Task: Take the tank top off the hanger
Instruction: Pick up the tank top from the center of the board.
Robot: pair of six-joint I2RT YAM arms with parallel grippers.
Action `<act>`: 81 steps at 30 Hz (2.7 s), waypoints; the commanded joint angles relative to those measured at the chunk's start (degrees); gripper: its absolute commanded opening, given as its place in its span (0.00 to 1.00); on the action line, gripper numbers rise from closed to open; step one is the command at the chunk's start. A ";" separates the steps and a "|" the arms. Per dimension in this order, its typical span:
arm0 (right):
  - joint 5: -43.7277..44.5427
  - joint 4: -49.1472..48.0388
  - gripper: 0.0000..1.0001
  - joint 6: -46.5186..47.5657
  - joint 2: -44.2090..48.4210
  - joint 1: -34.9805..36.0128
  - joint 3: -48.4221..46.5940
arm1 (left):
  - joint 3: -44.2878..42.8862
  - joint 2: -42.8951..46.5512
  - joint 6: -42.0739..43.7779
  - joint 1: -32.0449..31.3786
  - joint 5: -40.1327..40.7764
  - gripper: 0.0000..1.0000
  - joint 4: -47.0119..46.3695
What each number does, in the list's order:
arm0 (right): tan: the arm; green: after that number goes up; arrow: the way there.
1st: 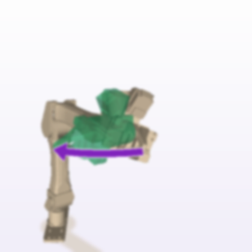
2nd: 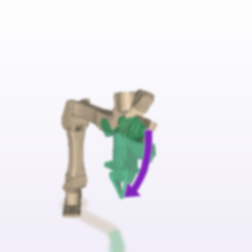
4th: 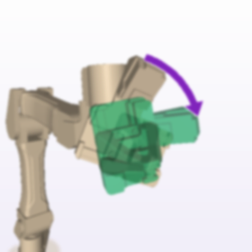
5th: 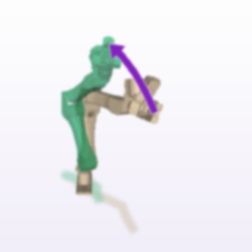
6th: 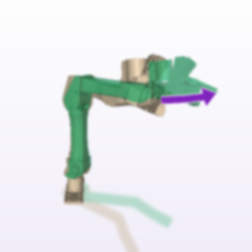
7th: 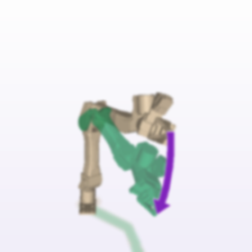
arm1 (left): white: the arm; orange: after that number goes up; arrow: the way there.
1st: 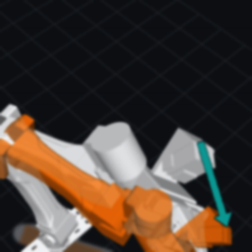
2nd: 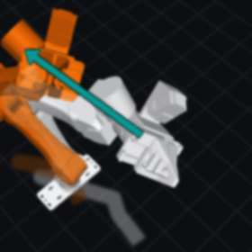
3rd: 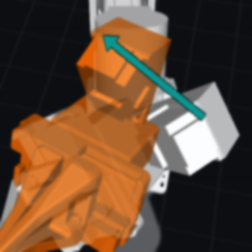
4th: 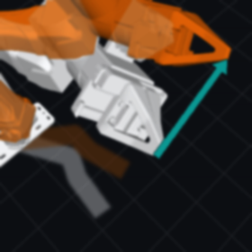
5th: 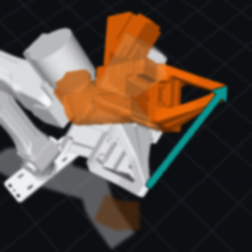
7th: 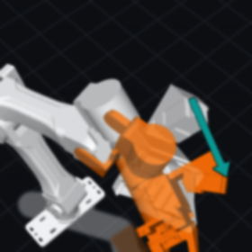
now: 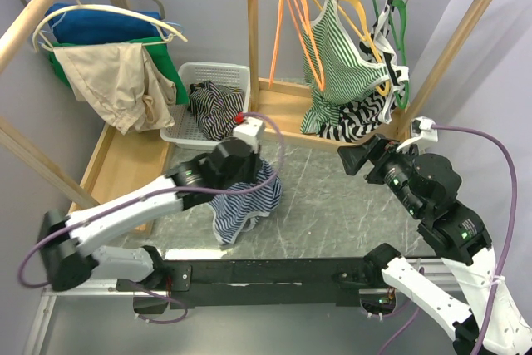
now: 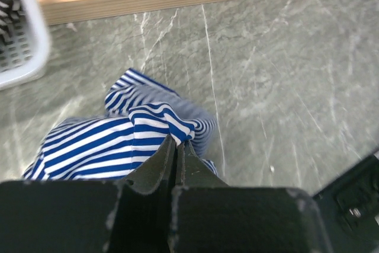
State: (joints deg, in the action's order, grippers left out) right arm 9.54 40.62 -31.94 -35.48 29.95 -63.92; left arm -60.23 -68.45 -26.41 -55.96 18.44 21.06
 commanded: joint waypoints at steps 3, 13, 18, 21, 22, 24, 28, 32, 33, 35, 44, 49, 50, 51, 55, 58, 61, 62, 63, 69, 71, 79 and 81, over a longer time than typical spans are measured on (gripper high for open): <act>-1.54 -3.09 1.00 -0.57 -0.81 -0.16 1.34 | -4.45 -13.19 -0.83 1.38 -0.68 0.01 -12.97; -2.07 -2.39 1.00 -0.49 -0.46 -0.25 2.31 | -3.34 -17.27 -3.82 3.32 -1.83 0.78 -14.91; -2.51 -2.92 1.00 -0.57 -0.29 -0.25 2.66 | 0.72 -10.67 -5.22 3.32 0.63 0.96 -12.45; -2.77 -3.09 1.00 -0.58 -0.46 -0.25 2.84 | 4.41 -6.45 -6.54 3.41 1.42 0.96 -10.96; -2.77 -3.00 1.00 -0.49 -0.55 -0.25 2.75 | 6.68 -4.78 -7.15 3.32 2.12 0.96 -10.08; -2.60 -2.74 1.00 -0.49 -0.55 -0.25 2.57 | 9.41 -3.19 -8.82 3.32 1.87 0.96 -10.25; -2.86 -3.18 1.00 -0.22 -0.55 -0.25 2.57 | 15.40 -1.60 -11.20 3.41 1.95 0.96 -12.35; -4.96 -3.27 1.00 -0.05 -1.60 -0.25 2.31 | 15.14 -5.90 -10.33 3.41 0.55 0.96 -16.83; -5.14 -3.27 1.00 0.04 -1.87 -0.25 2.22 | 14.36 -7.30 -9.98 3.41 0.11 0.96 -17.62; -5.67 -3.09 1.00 0.04 -2.31 -0.25 2.05 | 12.95 -12.22 -8.92 3.32 -1.11 0.96 -19.29; -4.36 -1.34 1.00 0.21 -1.34 -0.25 1.08 | 7.32 -28.75 -8.04 3.23 -8.06 0.96 -23.34; -3.56 -0.89 1.00 0.13 -0.90 -0.25 0.90 | 6.44 -34.46 -9.09 3.14 -10.79 0.98 -22.03; -3.39 -0.89 1.00 0.21 -0.81 -0.25 0.90 | 6.44 -34.82 -9.53 3.06 -10.79 0.99 -21.59; -3.39 -0.98 1.00 0.22 -0.90 -0.33 0.90 | 7.05 -34.91 -9.71 2.71 -10.79 0.95 -21.67; -3.30 -1.42 1.00 0.13 -1.08 -0.25 1.52 | 8.37 -33.16 -10.85 1.91 -10.44 0.53 -21.24; -3.48 -1.77 1.00 0.04 -1.16 -0.25 2.22 | 8.55 -31.14 -10.85 1.65 -9.91 0.24 -18.87; -3.48 -2.04 1.00 0.04 -1.08 -0.25 2.75 | 8.46 -27.98 -10.59 1.74 -8.69 0.02 -16.85; -3.39 -2.04 1.00 -0.05 -1.08 -0.25 2.84 | 8.29 -27.01 -10.50 1.65 -8.25 0.01 -15.97; -3.30 -1.95 1.00 0.04 -0.99 -0.25 2.84 | 7.76 -25.00 -10.33 1.65 -6.94 0.01 -14.31; -2.69 -1.60 1.00 0.22 -0.38 -0.25 2.84 | 3.02 -12.89 -8.92 2.43 0.71 0.01 -5.87; -2.51 -1.69 1.00 0.04 -0.11 -0.33 3.10 | 1.00 -9.79 -8.31 4.54 3.18 0.01 -2.35; -2.86 -2.39 1.00 -0.31 0.24 -0.25 3.80 | -6.21 -1.42 -1.11 18.51 5.90 0.01 3.19; -3.21 -2.74 1.00 -0.40 0.15 -0.25 3.89 | -9.46 -3.17 0.30 22.89 5.12 0.01 3.64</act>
State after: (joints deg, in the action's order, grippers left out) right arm 6.37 40.05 -32.14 -35.55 29.95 -60.62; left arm -64.18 -70.39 -31.38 -38.65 21.78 22.15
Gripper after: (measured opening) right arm 0.997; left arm 0.058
